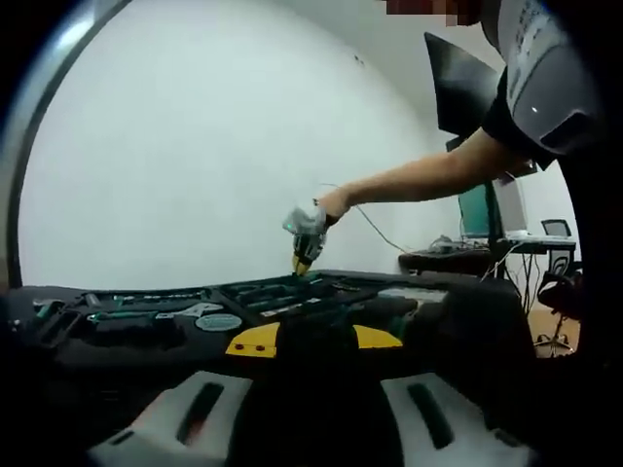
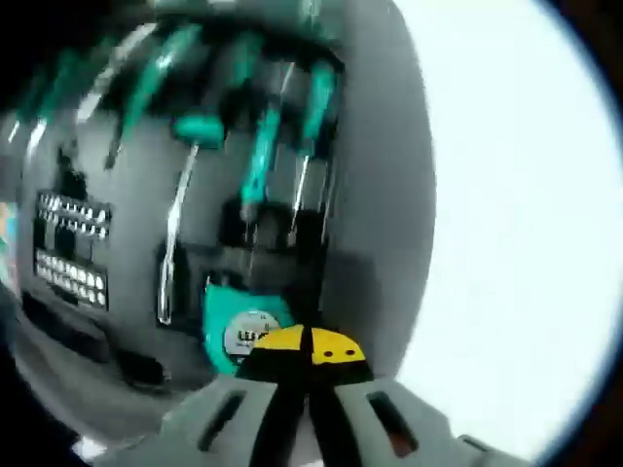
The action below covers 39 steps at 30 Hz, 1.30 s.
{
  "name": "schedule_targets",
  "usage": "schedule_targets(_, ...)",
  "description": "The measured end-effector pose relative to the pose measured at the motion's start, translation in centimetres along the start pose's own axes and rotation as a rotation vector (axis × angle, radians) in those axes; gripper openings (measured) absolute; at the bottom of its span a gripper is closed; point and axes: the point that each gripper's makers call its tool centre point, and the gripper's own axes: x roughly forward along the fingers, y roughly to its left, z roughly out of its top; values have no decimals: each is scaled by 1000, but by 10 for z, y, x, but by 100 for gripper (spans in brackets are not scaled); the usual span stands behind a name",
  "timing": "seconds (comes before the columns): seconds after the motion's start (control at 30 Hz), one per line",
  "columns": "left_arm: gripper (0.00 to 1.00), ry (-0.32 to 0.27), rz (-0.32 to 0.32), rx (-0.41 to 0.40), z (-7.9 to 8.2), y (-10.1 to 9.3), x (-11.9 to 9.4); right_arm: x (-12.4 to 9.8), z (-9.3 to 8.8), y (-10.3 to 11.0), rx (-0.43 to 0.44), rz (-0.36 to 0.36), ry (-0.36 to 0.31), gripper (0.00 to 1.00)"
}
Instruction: Pick up the tools and put them into their designated positions in the toolbox.
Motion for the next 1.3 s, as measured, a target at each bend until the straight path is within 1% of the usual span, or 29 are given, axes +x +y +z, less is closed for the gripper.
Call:
schedule_targets(0.03, 26, -5, 2, 3, 1, 0, -1, -16, 6, 6, 99, 71, -40, 0)
schedule_targets(0.07, 26, -14, 1, -3, 2, 1, -1, -20, 6, 0, 128, 48, -55, 0)
schedule_targets(0.1, 26, -18, 0, -16, 3, 1, -1, -32, 6, 5, 112, -1, -30, 0)
schedule_targets(0.13, 26, -15, 1, -17, 2, 3, 0, -37, -2, 18, 106, 47, 17, 0)
schedule_targets(0.17, 26, -15, 5, -22, 2, 4, 0, -35, -11, 34, 95, 157, 51, 0)
schedule_targets(0.2, 26, -16, 5, -28, 2, 4, 0, -35, -20, 40, 76, 189, 98, 0)
schedule_targets(0.23, 26, -16, 2, -31, 2, 4, 0, -27, -15, 50, 64, 354, 34, 0)
schedule_targets(0.27, 26, -16, 0, -31, 2, 3, 0, -25, -20, 44, 131, 382, 58, 0)
schedule_targets(0.3, 26, -14, -1, -29, 2, 3, 0, -40, -19, 21, 77, 125, 109, 0)
schedule_targets(0.33, 26, -12, 0, -27, 2, 3, 1, -41, -18, 25, 47, 131, 134, 0)
schedule_targets(0.37, 26, -11, 1, -25, 1, 3, 1, -41, -15, 29, 67, 138, 120, 0)
schedule_targets(0.4, 26, -10, 2, -22, 1, 3, 1, -46, -15, 49, 80, 235, 166, 0)
schedule_targets(0.43, 26, -7, 3, -21, 1, 3, 1, -40, -27, 50, 50, 288, 217, 0)
schedule_targets(0.47, 26, -5, 5, -18, 0, 3, 1, -38, -33, 43, -43, 264, 243, 0)
schedule_targets(0.5, 26, -4, 6, -16, 0, 3, 1, -39, -27, 49, 4, 285, 218, 0)
schedule_targets(0.53, 26, -4, 6, -15, 0, 3, 1, -39, -28, 50, 35, 289, 221, 0)
schedule_targets(0.57, 26, -4, 6, -15, 0, 3, 1, -44, -24, 55, 15, 265, 227, 0)
schedule_targets(0.6, 26, -3, 6, -14, 0, 3, 1, -46, -26, 56, -1, 249, 241, 0)
schedule_targets(0.63, 26, -2, 6, -14, 0, 3, 1, -45, -29, 42, -33, 222, 238, 0)
schedule_targets(0.67, 26, -2, 6, -13, 0, 3, 1, -45, -22, 30, -20, 163, 184, 0)
schedule_targets(0.7, 26, -2, 6, -13, 0, 3, 1, -42, -22, 25, 19, 177, 172, 0)
schedule_targets(0.73, 26, -1, 5, -13, -1, 2, 1, -40, -25, 24, 44, 175, 181, 0)
schedule_targets(0.93, 26, 6, 6, -7, -2, 2, 1, -36, -24, 25, -11, 204, 204, 0)
schedule_targets(0.97, 26, 5, 7, -7, -2, 2, 1, -35, -22, 26, 1, 221, 196, 0)
schedule_targets(1.0, 26, 5, 8, -6, -1, 2, 1, -34, -19, 29, 42, 238, 184, 0)
schedule_targets(1.03, 26, 6, 8, -6, -1, 2, 1, -34, -19, 29, 60, 238, 187, 0)
schedule_targets(1.1, 26, 6, 8, -4, -1, 2, 1, -34, -20, 28, 33, 238, 185, 0)
schedule_targets(1.27, 26, 9, 8, 2, -2, 2, 1, -34, -19, 30, 25, 222, 184, 0)
schedule_targets(1.3, 26, 9, 8, 3, -2, 2, 2, -33, -19, 29, 38, 218, 187, 0)
